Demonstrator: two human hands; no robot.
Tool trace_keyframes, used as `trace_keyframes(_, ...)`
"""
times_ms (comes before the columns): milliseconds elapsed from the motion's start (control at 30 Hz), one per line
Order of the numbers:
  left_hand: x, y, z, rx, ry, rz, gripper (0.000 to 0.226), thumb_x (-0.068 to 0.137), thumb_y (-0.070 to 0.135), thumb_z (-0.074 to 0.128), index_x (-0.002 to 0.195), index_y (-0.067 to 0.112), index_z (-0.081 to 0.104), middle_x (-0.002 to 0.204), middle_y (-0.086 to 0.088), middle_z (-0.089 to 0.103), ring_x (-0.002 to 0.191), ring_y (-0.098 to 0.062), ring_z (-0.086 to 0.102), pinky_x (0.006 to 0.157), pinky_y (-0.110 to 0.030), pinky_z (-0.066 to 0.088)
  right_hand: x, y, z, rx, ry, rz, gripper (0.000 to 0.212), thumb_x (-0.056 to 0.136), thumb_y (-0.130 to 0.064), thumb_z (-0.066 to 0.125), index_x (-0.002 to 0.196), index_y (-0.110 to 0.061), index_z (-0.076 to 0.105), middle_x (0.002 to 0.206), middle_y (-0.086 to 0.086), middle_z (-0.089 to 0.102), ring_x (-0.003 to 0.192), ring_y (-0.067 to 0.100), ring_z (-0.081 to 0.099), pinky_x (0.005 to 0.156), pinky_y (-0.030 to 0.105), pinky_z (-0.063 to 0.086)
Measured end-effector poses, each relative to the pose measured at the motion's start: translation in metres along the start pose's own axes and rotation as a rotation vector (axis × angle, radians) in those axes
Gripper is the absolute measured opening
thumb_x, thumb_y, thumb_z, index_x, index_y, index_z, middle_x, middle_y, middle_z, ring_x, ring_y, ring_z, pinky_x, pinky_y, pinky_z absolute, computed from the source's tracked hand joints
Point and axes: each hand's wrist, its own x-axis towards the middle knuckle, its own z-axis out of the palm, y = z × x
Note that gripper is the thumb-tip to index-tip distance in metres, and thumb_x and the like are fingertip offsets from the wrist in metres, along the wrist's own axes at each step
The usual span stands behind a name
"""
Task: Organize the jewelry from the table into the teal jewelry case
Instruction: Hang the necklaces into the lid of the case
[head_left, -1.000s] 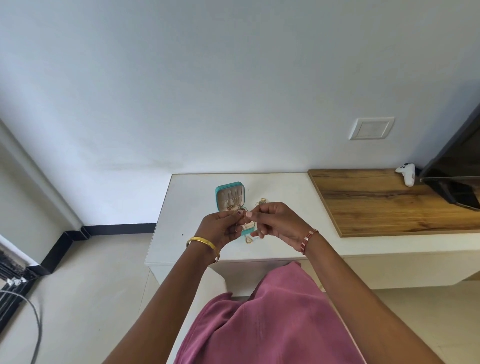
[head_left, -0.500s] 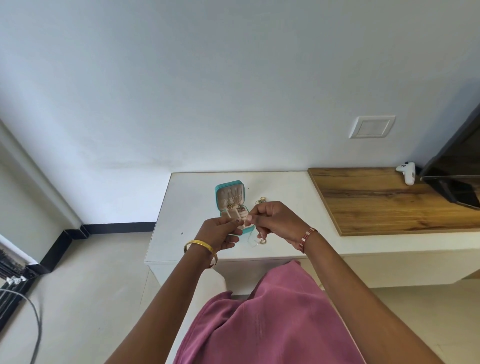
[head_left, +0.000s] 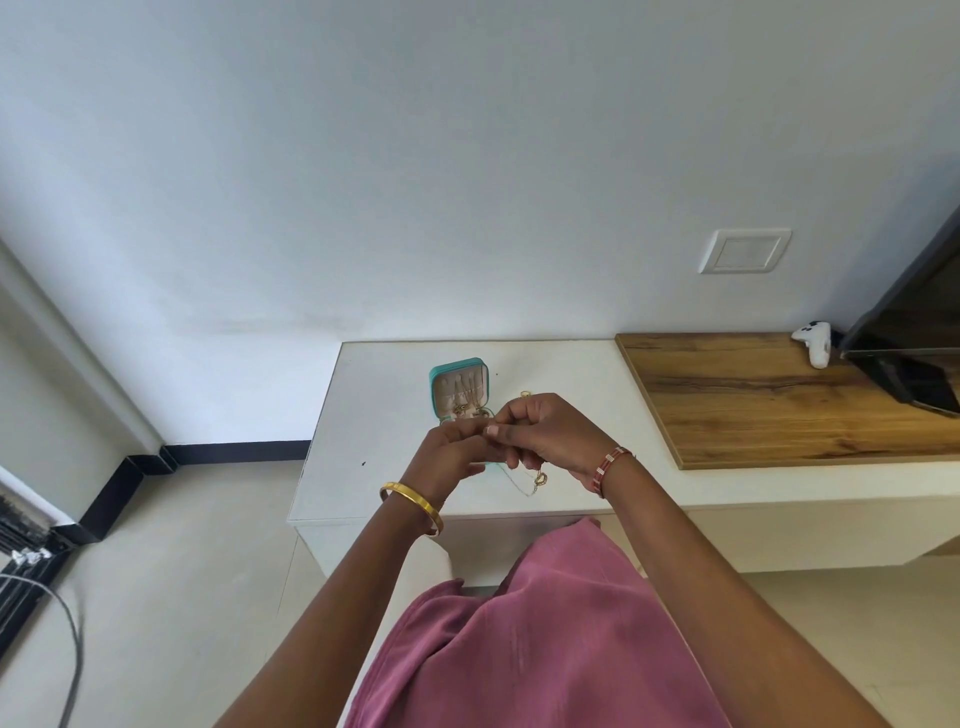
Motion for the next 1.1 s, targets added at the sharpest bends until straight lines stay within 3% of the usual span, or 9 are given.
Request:
trace_keyframes(100,0.001,-0.001,-0.002,0.035,0.006,-0.044,0.012,0.073,0.019,0.058,0.067,0.022,0.068,0.060,0.005,0.068,0.076,-0.016,0.064,0.082,-0.032,0.046,0.001,0.002,-0.001,0.000,0.021,0.015,0.015,0.087,-0.014,0.060,0.073,-0.015,0.062,0.047,-0.003,0.057,0.038,0.005,0.044,0.044,0.016,0.037)
trace_keyframes(233,0.005,-0.005,-0.004,0.031,0.030,-0.110,0.026,0.088,0.006,0.052,0.066,0.014,0.065,0.047,0.005,0.060,0.062,-0.014,0.063,0.083,-0.035,0.050,0.002,0.007,-0.003,0.024,0.025,0.035,0.008,0.087,-0.012,0.060,0.080,-0.010,0.062,0.047,-0.005,0.058,0.041,0.007,0.045,0.046,0.017,0.039)
trace_keyframes(400,0.009,-0.004,-0.008,-0.248,0.037,-0.162,0.021,0.093,0.010,0.043,0.075,0.005,0.054,0.046,0.001,0.059,0.051,-0.011,0.063,0.074,-0.032,0.049,0.003,0.013,-0.004,0.103,0.029,0.070,0.009,0.088,-0.014,0.060,0.081,-0.010,0.063,0.046,-0.003,0.056,0.042,0.008,0.044,0.047,0.019,0.039)
trace_keyframes(567,0.007,-0.002,-0.006,-0.535,0.011,-0.178,0.028,0.094,0.016,0.040,0.068,0.008,0.047,0.047,-0.002,0.055,0.055,-0.016,0.064,0.076,-0.033,0.050,0.001,0.017,0.000,0.226,0.004,0.089,0.024,0.089,-0.019,0.058,0.067,-0.009,0.062,0.045,-0.002,0.053,0.041,0.007,0.043,0.046,0.017,0.039)
trace_keyframes(667,0.004,-0.002,-0.007,-0.761,0.056,-0.178,0.033,0.093,0.017,0.042,0.061,0.009,0.043,0.045,-0.004,0.050,0.050,-0.019,0.061,0.065,-0.029,0.056,0.002,0.020,0.000,0.374,0.011,0.095,0.030,0.089,-0.018,0.057,0.061,-0.009,0.058,0.048,0.000,0.053,0.044,0.010,0.045,0.049,0.020,0.041)
trace_keyframes(767,0.002,-0.001,-0.005,-0.812,0.063,-0.174,0.036,0.092,0.018,0.043,0.056,0.009,0.045,0.043,-0.003,0.044,0.043,-0.016,0.053,0.058,-0.027,0.057,0.002,0.023,0.001,0.573,-0.002,0.104,0.033,0.089,-0.017,0.056,0.057,-0.008,0.052,0.049,0.004,0.054,0.045,0.013,0.049,0.048,0.022,0.046)
trace_keyframes(933,-0.001,0.003,-0.003,-0.766,0.004,-0.193,0.029,0.091,0.019,0.042,0.065,0.009,0.051,0.042,0.003,0.038,0.031,-0.006,0.028,0.038,-0.014,0.034,0.001,0.024,0.004,0.889,-0.015,0.105,0.028,0.081,-0.022,0.057,0.055,-0.012,0.055,0.038,-0.001,0.037,0.037,0.010,0.038,0.044,0.022,0.042)
trace_keyframes(1100,0.000,0.003,-0.003,-0.659,-0.067,-0.158,0.025,0.094,0.013,0.037,0.077,0.006,0.054,0.040,0.004,0.038,0.027,-0.002,0.023,0.034,-0.012,0.024,0.002,0.023,0.008,0.863,-0.080,0.060,0.034,0.092,-0.012,0.044,0.064,-0.008,0.062,0.031,-0.005,0.028,0.029,0.007,0.028,0.042,0.019,0.039)
